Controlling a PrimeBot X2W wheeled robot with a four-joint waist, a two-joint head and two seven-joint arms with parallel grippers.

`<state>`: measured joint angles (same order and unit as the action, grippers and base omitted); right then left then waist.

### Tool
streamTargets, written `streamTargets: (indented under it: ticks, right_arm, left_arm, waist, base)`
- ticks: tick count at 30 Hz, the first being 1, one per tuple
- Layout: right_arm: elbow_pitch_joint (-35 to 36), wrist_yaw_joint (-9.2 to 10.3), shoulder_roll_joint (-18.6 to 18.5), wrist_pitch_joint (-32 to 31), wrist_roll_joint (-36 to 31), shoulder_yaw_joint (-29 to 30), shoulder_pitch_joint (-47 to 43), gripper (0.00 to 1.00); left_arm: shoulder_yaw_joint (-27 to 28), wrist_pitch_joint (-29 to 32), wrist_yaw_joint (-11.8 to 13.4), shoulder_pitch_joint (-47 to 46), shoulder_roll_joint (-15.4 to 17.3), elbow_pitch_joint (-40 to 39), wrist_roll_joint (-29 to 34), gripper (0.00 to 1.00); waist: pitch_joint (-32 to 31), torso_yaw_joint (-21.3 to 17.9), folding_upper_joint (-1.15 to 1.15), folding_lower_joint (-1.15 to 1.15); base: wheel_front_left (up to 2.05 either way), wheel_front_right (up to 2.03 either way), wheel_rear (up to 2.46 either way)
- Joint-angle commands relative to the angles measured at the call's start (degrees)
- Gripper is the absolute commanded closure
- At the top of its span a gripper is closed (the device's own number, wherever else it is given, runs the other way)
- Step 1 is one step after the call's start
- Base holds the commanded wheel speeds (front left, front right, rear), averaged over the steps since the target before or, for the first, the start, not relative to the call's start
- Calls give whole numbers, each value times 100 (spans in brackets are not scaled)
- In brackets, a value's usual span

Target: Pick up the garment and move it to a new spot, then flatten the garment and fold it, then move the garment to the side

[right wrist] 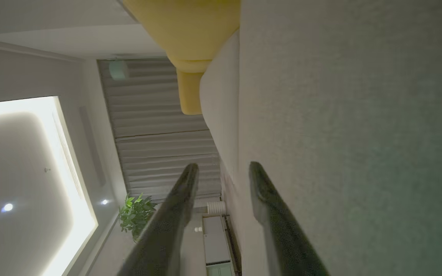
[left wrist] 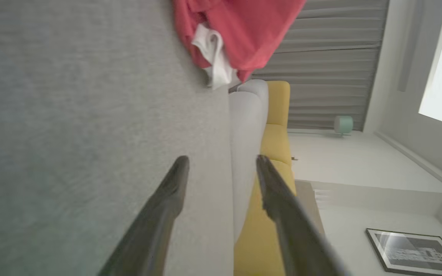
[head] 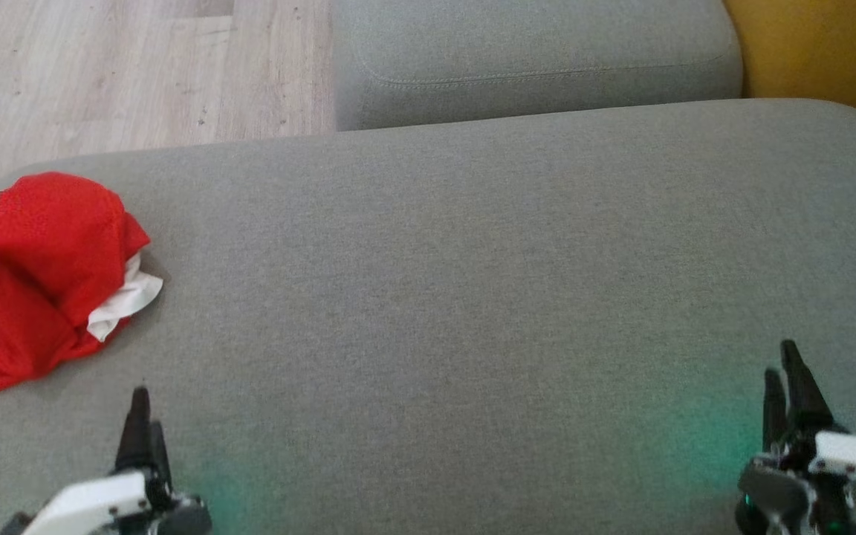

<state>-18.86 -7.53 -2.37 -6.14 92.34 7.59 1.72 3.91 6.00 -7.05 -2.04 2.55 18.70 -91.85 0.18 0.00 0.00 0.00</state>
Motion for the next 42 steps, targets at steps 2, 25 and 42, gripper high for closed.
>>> streamTargets:
  ticks: [2,25,42]
  right_arm:
    - [129,0,-13,43,-32,-27,72,0]
    - [484,1,-53,450,-1564,-324,83,0]
    - [676,1,-206,720,-3166,-589,119,0]
  left_arm:
    - [-13,-39,-1,-77,4,-124,26,0]
    - [-318,-445,11,-88,49,-277,1005,0]
    - [-654,-714,114,-123,206,-287,2498,0]
  waist:
    - [0,0,0,0]
    - [19,-4,0,0]
    - [-1,14,0,0]
  base:
    - [0,0,0]
    - [0,0,0]
    - [0,0,0]
